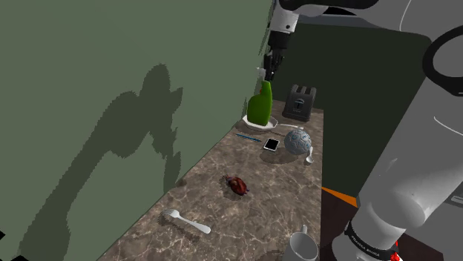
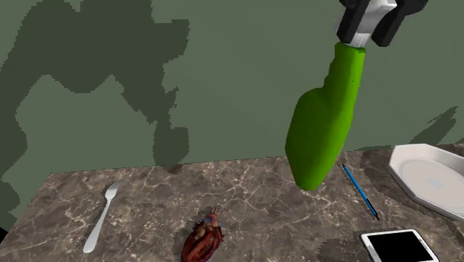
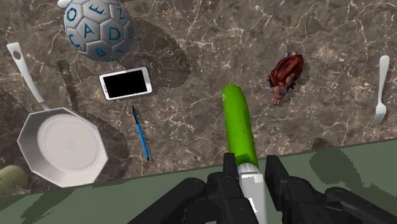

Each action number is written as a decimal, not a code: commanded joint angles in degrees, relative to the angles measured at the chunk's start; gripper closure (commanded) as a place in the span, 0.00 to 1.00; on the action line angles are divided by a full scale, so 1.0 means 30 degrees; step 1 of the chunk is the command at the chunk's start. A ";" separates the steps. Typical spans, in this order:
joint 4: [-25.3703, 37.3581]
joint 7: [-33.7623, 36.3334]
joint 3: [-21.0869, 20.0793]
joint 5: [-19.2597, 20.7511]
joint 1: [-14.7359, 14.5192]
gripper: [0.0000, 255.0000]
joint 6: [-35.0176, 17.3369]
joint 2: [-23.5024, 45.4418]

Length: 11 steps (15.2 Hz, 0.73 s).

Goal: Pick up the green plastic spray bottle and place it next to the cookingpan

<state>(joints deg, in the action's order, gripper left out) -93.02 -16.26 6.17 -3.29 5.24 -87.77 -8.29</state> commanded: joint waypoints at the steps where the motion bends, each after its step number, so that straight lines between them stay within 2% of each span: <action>1: -0.0269 -0.0928 0.0519 0.0030 0.0372 1.00 -0.0208 -0.0015; 11: -0.0781 -0.5608 0.3187 -0.0031 0.2306 1.00 -0.1337 0.0931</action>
<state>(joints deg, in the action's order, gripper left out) -95.43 -31.60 14.96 -3.28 11.59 -91.47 -5.97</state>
